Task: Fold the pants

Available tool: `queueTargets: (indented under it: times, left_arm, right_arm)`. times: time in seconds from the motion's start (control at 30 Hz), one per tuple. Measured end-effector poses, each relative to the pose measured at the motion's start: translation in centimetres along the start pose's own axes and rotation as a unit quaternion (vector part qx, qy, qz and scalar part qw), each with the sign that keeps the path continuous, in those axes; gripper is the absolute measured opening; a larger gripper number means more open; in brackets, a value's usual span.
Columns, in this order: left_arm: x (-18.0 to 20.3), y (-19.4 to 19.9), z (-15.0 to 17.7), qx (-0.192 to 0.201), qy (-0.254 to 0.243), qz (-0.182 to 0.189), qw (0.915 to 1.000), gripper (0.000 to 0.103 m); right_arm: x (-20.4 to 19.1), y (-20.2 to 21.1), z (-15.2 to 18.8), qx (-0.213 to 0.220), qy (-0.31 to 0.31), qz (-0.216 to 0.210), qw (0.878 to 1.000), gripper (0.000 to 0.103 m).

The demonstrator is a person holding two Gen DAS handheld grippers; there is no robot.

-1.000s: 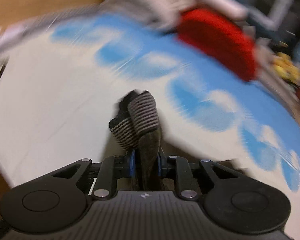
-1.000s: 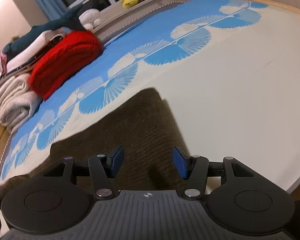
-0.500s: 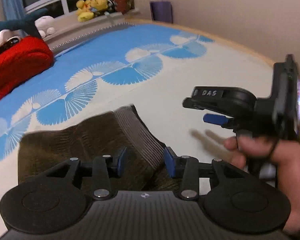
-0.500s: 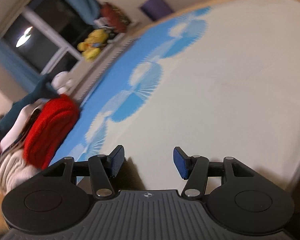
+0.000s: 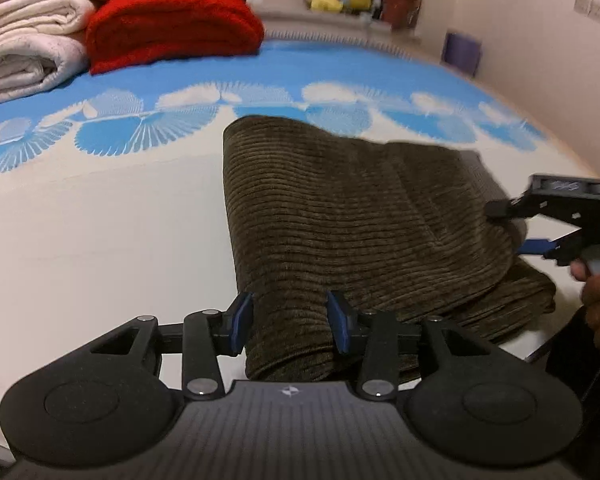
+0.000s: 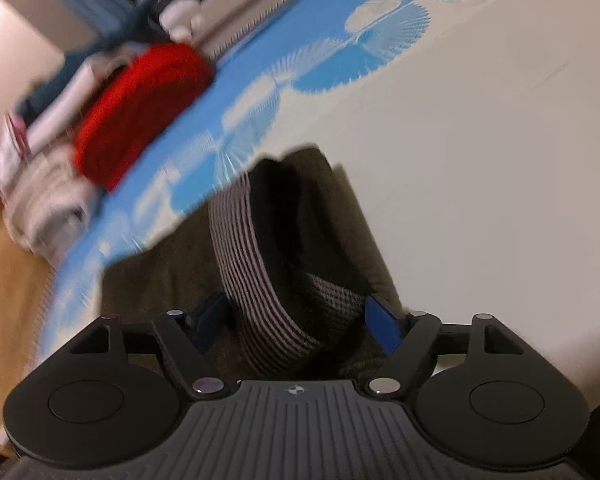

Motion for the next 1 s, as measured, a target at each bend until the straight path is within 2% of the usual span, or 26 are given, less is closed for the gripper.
queueTargets:
  times: [0.07, 0.2, 0.27, 0.3, 0.43, 0.53, 0.6, 0.67, 0.73, 0.77, 0.8, 0.83, 0.87, 0.9, 0.93, 0.97, 1.0]
  left_arm:
    - [-0.1, -0.2, 0.0, 0.005, 0.004, 0.006, 1.0, 0.047]
    - [0.1, -0.5, 1.4, 0.02, -0.031, 0.011, 0.9993, 0.053]
    - [0.1, -0.7, 1.5, 0.021, -0.024, 0.016, 0.9994, 0.053]
    - [-0.1, -0.7, 1.5, 0.018, -0.015, 0.02, 0.9995, 0.053]
    - [-0.7, -0.7, 1.1, 0.014, 0.01, 0.035, 0.9992, 0.055]
    - [-0.8, -0.6, 0.6, 0.021, 0.017, 0.036, 0.999, 0.054]
    - [-0.5, 0.0, 0.1, 0.042, 0.011, 0.033, 0.9985, 0.053]
    - [-0.2, 0.7, -0.4, 0.06, 0.003, 0.04, 0.9974, 0.052]
    - [0.3, 0.7, -0.5, 0.057, -0.011, 0.047, 0.9972, 0.053]
    - [0.6, 0.1, -0.3, 0.043, -0.024, 0.039, 0.998, 0.053]
    - [0.9, -0.7, 0.2, 0.025, -0.037, 0.024, 0.9987, 0.053]
    - [0.9, -1.2, 0.6, 0.013, -0.042, 0.018, 0.9989, 0.056]
    - [0.9, -1.4, 0.7, 0.011, -0.036, 0.028, 0.9989, 0.056]
    - [0.8, -1.3, 0.5, 0.01, -0.032, 0.026, 0.9991, 0.056]
    - [0.8, -1.2, 0.4, 0.011, -0.034, 0.024, 0.9991, 0.056]
    - [0.7, -1.1, 0.4, 0.015, -0.039, 0.022, 0.9989, 0.056]
    - [0.6, -1.0, 0.5, 0.016, -0.04, 0.025, 0.9987, 0.056]
  right_arm:
    - [-0.6, -0.2, 0.2, 0.001, 0.011, 0.013, 1.0, 0.078]
    - [-0.7, -0.1, 0.5, 0.013, -0.005, 0.031, 0.999, 0.077]
    - [-0.9, -0.3, 0.6, 0.018, -0.002, 0.043, 0.999, 0.077]
    - [-1.1, -0.2, 0.7, 0.02, 0.004, 0.049, 0.999, 0.074]
    - [-2.5, 0.1, 0.6, 0.026, 0.04, 0.066, 0.997, 0.039]
    - [-4.7, 2.0, -0.1, 0.047, 0.066, 0.063, 0.995, 0.034]
    - [-6.9, 4.2, -0.6, 0.071, 0.084, 0.061, 0.992, 0.033]
    - [-9.5, 7.2, -0.6, 0.112, 0.106, 0.064, 0.986, 0.033]
    - [-10.3, 9.3, 0.2, 0.153, 0.115, 0.089, 0.977, 0.034]
    - [-9.9, 9.2, 0.6, 0.154, 0.112, 0.108, 0.976, 0.034]
    - [-8.9, 8.1, 0.8, 0.134, 0.111, 0.13, 0.976, 0.037]
    - [-7.1, 5.9, 1.2, 0.083, 0.108, 0.153, 0.979, 0.038]
    - [-5.0, 3.8, 1.5, 0.025, 0.091, 0.176, 0.98, 0.038]
    - [-3.3, 2.8, 1.8, -0.004, 0.061, 0.191, 0.98, 0.044]
    - [-2.9, 3.5, 1.7, 0.019, 0.037, 0.184, 0.982, 0.049]
    - [-3.6, 4.2, 1.4, 0.036, 0.047, 0.178, 0.982, 0.048]
    - [-4.9, 5.0, 1.3, 0.062, 0.081, 0.185, 0.977, 0.046]
Point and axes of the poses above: each gripper's, at about its wrist camera, not at the fingertips, and y roughly against the way its jaws point, x to its right, z to its underside, the point moved 3 cm from there along -y, roughly the way its jaws point, and after that the axes turned 6 degrees about -z, right-handed, at the moved point
